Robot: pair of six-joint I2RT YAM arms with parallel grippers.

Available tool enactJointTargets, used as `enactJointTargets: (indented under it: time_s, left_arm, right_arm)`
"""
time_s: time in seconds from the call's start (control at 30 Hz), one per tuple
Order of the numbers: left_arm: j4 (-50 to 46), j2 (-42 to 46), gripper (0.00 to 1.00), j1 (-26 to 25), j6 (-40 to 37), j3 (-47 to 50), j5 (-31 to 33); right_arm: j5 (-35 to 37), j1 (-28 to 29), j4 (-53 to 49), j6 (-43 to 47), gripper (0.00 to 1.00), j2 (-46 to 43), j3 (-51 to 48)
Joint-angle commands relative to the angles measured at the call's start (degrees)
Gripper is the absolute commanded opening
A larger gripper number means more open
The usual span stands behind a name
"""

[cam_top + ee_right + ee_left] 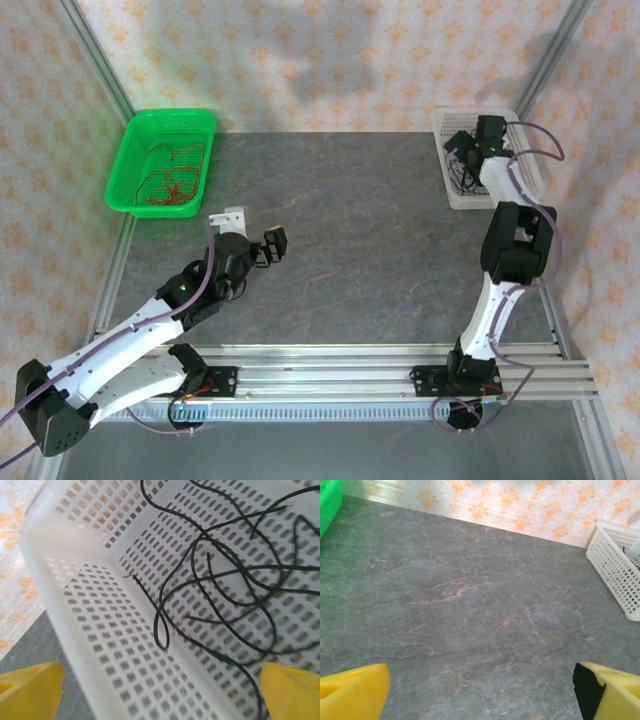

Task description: Untangle the cables

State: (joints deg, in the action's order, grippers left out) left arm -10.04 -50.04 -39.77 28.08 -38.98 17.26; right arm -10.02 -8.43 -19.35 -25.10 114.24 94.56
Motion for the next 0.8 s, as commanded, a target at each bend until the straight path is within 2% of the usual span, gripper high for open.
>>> enactJointTargets:
  time_s: [0.0,0.17,0.3,0.4,0.47,0.6,0.67,0.77]
  left_arm:
    - [3.5,2.3,0.95,-0.4,-2.7,2.3,3.8]
    - [10.0,9.1,0.99,-0.4,-6.8,8.2,9.1]
    - [21.3,20.4,0.99,-0.3,-11.1,17.5,15.7]
    - [30.9,29.4,0.99,-0.3,-13.2,26.3,24.6]
    - [38.2,33.2,0.99,-0.2,-17.9,31.7,32.0]
    - [57.8,30.2,0.99,1.6,-29.9,40.2,40.7]
    - [64.5,25.0,0.99,5.0,-29.9,42.8,40.1]
    - [73.9,16.7,0.99,11.7,-28.0,45.4,35.1]
  right_arm:
    - [3.2,0.0,2.1,2.5,1.00,-8.7,-5.9]
    - [6.3,0.7,5.9,4.9,1.00,-23.0,-18.6]
    - [11.2,3.1,9.3,7.4,1.00,-36.7,-30.0]
    - [13.3,4.7,13.0,8.1,1.00,-46.2,-39.5]
    - [14.5,6.0,17.0,8.9,1.00,-54.5,-47.3]
    - [14.9,7.4,25.7,10.8,1.00,-65.5,-61.7]
    - [14.8,7.8,29.9,12.2,1.00,-69.7,-68.3]
    - [15.2,8.6,35.0,14.8,1.00,-73.7,-75.6]
